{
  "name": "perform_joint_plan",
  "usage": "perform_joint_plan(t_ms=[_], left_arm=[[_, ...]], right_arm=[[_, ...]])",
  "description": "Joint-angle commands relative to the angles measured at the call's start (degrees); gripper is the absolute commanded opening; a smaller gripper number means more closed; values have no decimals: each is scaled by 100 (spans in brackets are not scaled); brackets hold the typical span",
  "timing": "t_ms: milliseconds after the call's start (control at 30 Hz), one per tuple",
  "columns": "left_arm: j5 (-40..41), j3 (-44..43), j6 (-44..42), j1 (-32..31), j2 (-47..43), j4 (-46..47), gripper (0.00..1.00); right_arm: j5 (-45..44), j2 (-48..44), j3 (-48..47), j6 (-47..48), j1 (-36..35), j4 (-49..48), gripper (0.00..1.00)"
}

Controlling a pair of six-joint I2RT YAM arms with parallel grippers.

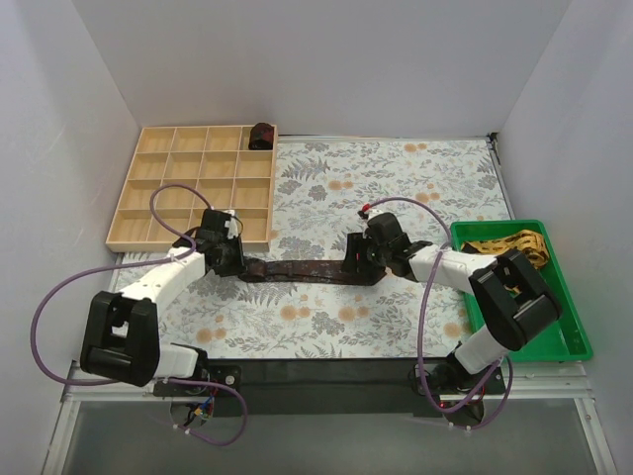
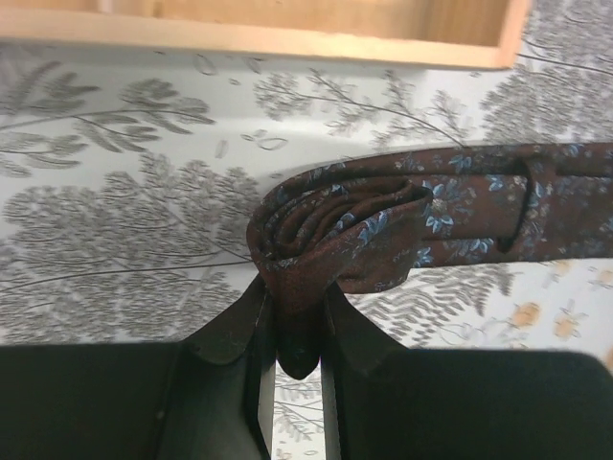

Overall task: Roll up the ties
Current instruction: Roll the tie

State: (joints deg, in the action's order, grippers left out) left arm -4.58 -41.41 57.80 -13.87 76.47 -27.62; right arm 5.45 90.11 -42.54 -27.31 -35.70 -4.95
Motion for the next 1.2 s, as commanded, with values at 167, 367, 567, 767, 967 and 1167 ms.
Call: perform_joint_plan(t_ms=[167, 367, 567, 767, 967, 1167], left_arm=[[1756, -737, -779, -19, 536, -1017, 0], [2776, -1202, -920, -256, 615, -1360, 0], [3718, -1554, -806, -791, 1036, -1835, 0], [4430, -1957, -411, -1117, 1844, -2440, 0], [4667, -2477, -94, -1566, 2293, -2810, 0], [4992, -2872, 433, -1996, 2820, -3373, 0]], right_arm=[[-817, -643, 132, 340, 19, 486, 59], [-941, -749, 176, 384, 11, 486, 59], [-1029, -740, 203, 384, 28, 486, 59], [-1029, -723, 203, 393, 20, 486, 59], [-1037, -670, 220, 393, 37, 486, 59], [-1038, -644, 264, 393, 72, 486, 59]])
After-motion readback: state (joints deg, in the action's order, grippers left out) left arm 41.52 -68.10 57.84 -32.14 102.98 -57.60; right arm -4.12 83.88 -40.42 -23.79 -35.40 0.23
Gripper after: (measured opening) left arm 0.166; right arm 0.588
